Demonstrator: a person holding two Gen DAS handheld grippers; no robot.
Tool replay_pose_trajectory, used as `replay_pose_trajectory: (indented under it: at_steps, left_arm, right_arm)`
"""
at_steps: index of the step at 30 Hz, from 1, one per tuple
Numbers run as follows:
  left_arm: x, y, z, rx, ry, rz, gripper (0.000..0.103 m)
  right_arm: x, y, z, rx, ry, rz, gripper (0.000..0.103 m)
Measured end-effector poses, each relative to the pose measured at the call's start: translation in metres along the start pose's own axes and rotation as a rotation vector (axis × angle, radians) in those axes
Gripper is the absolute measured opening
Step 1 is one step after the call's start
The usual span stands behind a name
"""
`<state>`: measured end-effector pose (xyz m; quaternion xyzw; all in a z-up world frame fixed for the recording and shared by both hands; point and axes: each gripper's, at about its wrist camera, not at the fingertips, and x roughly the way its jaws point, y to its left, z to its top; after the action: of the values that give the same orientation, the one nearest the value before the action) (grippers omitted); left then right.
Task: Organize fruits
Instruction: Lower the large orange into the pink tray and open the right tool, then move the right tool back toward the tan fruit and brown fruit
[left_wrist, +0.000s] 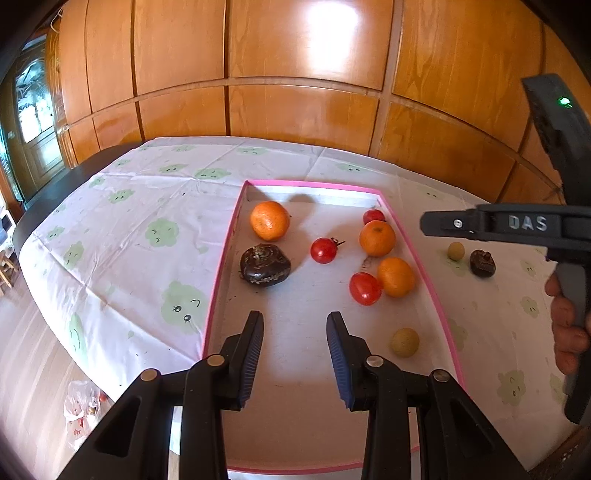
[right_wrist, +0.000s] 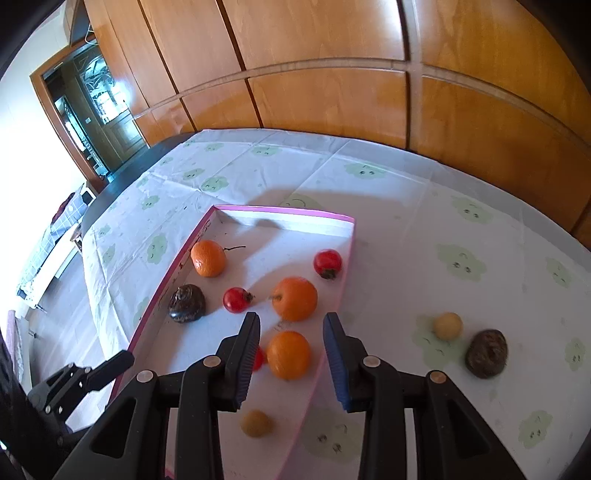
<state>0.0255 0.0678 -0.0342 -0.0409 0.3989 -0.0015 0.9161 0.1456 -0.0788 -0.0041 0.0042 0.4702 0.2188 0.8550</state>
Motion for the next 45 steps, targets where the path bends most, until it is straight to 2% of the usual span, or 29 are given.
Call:
replay_pose_trajectory:
  at_steps: [18,32,38,45]
  left_arm:
    - [-0.008,-0.022,-0.004,0.061,-0.008,-0.016,0.036]
    - [-0.005,-0.034,-0.008,0.096,0.009,-0.033,0.036]
    - [-0.004,-0.038,-0.010,0.107,0.017,-0.039,0.037]
    - [-0.003,-0.043,-0.012,0.126,0.027,-0.047,0.040]
  right_arm:
    - [-0.036,-0.028,-0.037,-0.001,-0.016,-0.032,0.036]
    - [-0.052,-0.060,-0.052,0.021,-0.007,-0.099,0.036]
    - [-0.062,-0.082,-0.057,0.035,-0.008,-0.147,0.036]
    - [-0.079,-0.121,-0.062,0.032,0.000,-0.271,0.036]
